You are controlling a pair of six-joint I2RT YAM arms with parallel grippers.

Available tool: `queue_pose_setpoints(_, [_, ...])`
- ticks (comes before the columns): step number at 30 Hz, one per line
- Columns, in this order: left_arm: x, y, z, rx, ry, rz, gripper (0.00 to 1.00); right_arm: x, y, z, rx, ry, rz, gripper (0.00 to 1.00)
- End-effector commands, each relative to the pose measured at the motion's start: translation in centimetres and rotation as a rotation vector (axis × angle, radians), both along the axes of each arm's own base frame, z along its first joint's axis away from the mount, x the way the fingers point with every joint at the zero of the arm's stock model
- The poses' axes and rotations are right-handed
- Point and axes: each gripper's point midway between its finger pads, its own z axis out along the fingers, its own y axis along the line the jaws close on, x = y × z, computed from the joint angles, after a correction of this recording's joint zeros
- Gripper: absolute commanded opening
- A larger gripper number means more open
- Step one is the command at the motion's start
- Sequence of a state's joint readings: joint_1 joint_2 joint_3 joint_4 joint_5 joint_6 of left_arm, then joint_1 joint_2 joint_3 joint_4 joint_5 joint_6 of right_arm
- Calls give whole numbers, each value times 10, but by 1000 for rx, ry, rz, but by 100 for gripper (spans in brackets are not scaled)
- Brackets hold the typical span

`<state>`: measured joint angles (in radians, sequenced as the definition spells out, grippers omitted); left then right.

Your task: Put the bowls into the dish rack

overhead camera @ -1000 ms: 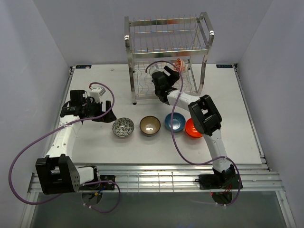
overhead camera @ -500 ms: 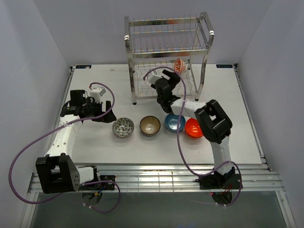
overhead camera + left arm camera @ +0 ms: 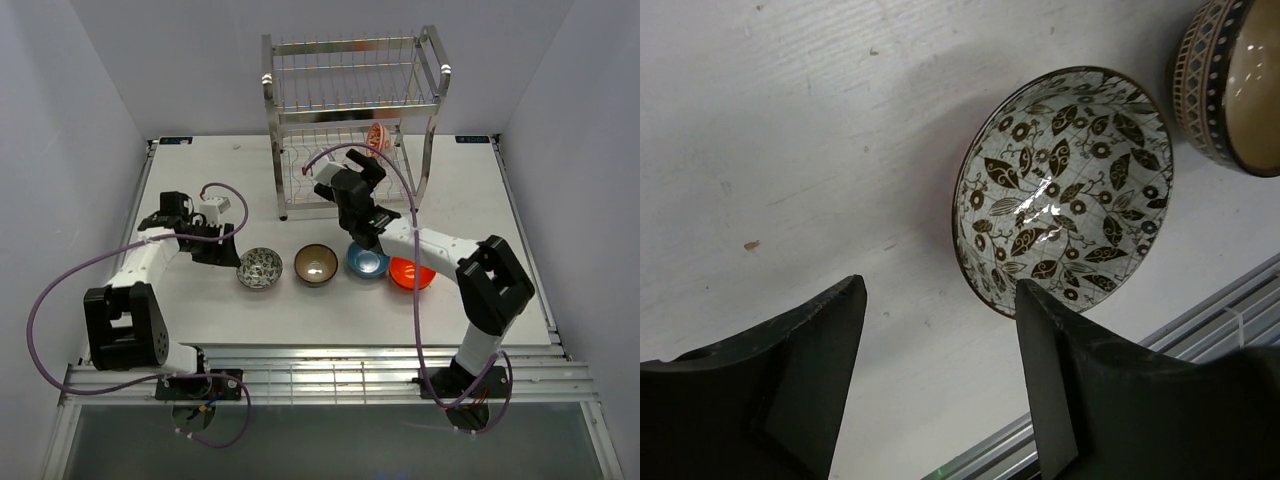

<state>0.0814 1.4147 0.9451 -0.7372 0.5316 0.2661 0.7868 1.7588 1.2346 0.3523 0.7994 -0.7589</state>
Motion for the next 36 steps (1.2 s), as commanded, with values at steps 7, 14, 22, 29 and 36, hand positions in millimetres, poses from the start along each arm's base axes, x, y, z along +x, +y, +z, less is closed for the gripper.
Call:
queue_pose_setpoints(7, [-1, -2, -22, 2, 73, -45, 70, -67, -6, 19, 271, 252, 110, 96])
queue_pose_setpoints(14, [-1, -16, -38, 5, 116, -54, 67, -106, -2, -1, 335, 402, 226, 95])
queue_pose_setpoints(22, [2, -20, -58, -22, 185, -42, 40, -142, 23, -21, 408, 619, 373, 96])
queue_pose_setpoints(29, [14, -31, -38, -90, 135, -50, 6, -159, 39, -31, 504, 749, 413, 100])
queue_pose_setpoints(36, [31, -34, 18, -111, 5, -16, 0, -160, 65, -15, 621, 821, 433, 96])
